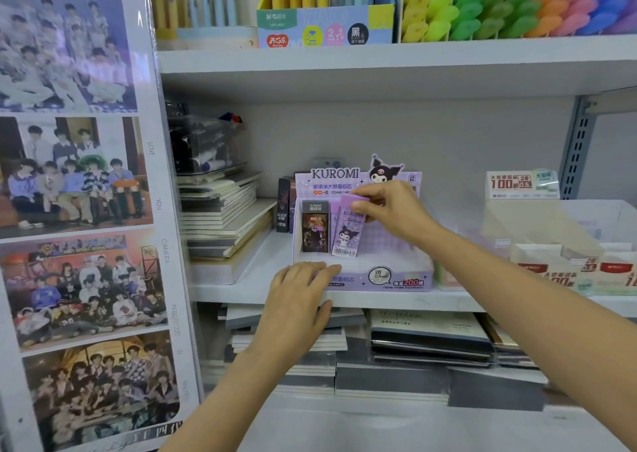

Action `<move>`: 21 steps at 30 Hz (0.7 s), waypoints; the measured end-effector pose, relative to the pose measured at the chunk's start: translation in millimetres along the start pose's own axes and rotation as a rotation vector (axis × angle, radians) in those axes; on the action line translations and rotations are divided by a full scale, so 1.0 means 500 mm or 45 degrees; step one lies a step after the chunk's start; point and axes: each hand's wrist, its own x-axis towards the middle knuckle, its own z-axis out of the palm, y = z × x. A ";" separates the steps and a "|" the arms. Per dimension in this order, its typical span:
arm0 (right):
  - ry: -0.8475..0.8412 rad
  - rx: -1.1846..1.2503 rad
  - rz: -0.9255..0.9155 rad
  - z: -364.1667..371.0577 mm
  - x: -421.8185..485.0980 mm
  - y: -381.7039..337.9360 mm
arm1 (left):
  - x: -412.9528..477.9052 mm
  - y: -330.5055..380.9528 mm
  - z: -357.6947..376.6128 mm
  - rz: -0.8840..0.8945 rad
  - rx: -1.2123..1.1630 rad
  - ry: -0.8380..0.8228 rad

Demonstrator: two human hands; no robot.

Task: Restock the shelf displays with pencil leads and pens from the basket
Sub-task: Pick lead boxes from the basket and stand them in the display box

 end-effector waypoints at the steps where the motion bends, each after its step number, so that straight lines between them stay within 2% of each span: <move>1: -0.015 -0.028 0.000 0.005 0.005 -0.002 | 0.001 0.000 0.000 0.001 0.017 0.002; 5: -0.008 -0.238 -0.110 0.029 0.014 -0.010 | 0.001 0.002 -0.001 0.014 0.035 -0.002; 10: 0.062 -0.269 -0.154 0.036 -0.004 0.010 | 0.002 0.002 0.001 0.016 0.034 0.006; 16: 0.033 -0.412 -0.046 0.052 -0.007 -0.001 | 0.003 0.006 -0.003 0.008 0.010 0.002; 18: 0.070 -0.388 -0.078 0.039 -0.039 -0.013 | -0.007 0.018 -0.009 0.018 0.010 0.055; 21: 0.211 -0.162 -0.265 0.021 -0.143 -0.027 | -0.049 0.053 0.013 0.072 -0.079 0.315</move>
